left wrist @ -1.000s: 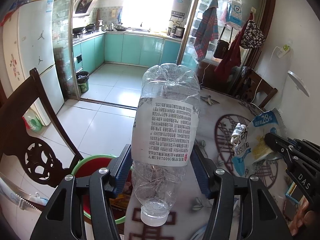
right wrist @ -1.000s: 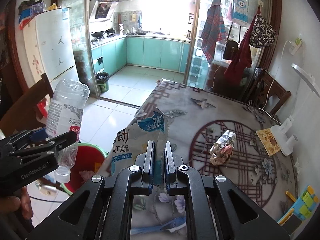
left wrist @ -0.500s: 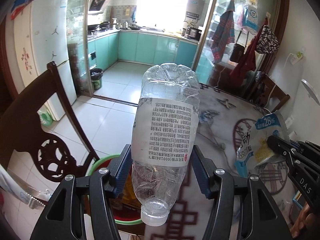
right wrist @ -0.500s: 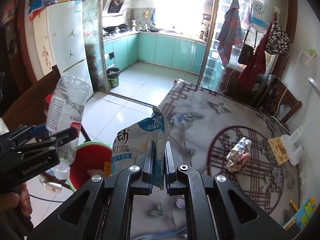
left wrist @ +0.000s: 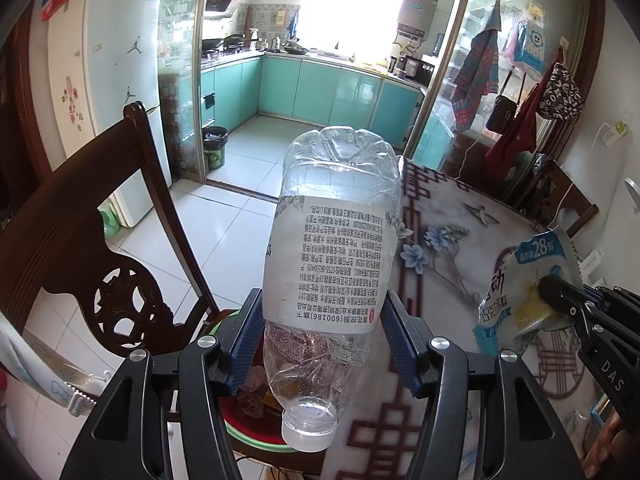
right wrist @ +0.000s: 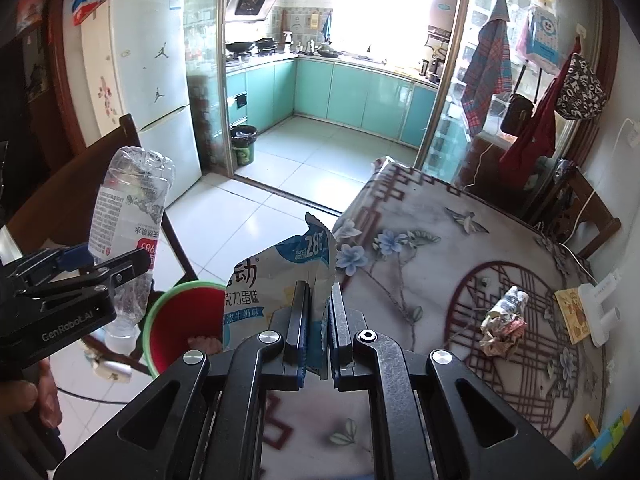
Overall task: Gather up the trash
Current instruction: 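Carry plastic bottle and snack bag over the red bucket with both tools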
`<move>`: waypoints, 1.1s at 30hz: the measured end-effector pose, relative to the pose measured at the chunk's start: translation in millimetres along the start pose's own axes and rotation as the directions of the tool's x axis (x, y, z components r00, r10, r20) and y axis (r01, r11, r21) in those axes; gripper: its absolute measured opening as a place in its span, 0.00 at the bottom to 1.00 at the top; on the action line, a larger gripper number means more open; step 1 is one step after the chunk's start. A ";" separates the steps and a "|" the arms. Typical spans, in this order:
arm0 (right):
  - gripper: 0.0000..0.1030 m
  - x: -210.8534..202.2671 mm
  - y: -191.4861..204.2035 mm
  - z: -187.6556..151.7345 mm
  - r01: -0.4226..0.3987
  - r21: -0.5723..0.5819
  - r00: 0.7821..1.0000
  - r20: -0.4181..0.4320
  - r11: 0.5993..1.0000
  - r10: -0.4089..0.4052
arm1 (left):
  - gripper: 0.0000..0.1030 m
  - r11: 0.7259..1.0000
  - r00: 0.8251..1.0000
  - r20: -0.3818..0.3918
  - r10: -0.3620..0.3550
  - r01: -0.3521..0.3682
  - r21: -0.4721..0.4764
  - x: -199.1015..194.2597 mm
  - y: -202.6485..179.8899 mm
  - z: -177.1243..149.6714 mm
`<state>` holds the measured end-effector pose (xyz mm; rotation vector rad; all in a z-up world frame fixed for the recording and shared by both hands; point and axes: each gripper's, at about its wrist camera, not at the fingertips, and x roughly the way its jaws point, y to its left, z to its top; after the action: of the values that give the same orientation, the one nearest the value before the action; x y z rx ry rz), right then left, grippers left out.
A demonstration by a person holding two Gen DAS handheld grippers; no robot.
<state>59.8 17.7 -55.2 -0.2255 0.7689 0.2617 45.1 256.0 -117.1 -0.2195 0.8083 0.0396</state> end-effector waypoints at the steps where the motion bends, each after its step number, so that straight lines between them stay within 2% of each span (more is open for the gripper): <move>1: 0.08 1.8 2.4 1.0 -0.002 -0.002 1.000 -0.002 1.000 0.002 | 0.55 1.000 1.000 -0.001 0.001 -0.001 -0.001 0.8 2.0 0.3; 22: 0.08 43.8 51.0 16.2 -0.056 -0.032 0.996 -0.066 0.998 0.054 | 0.56 0.999 0.994 -0.098 0.040 -0.042 -0.016 37.2 54.0 -0.1; 33: 0.08 68.6 70.1 16.9 -0.075 -0.035 0.990 -0.119 0.997 0.070 | 0.56 0.999 0.967 -0.251 0.051 -0.050 0.008 82.0 75.3 -32.7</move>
<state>96.1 99.1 -99.4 -0.2519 0.8909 0.3344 69.6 318.7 -211.6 -0.2051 1.0667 0.0602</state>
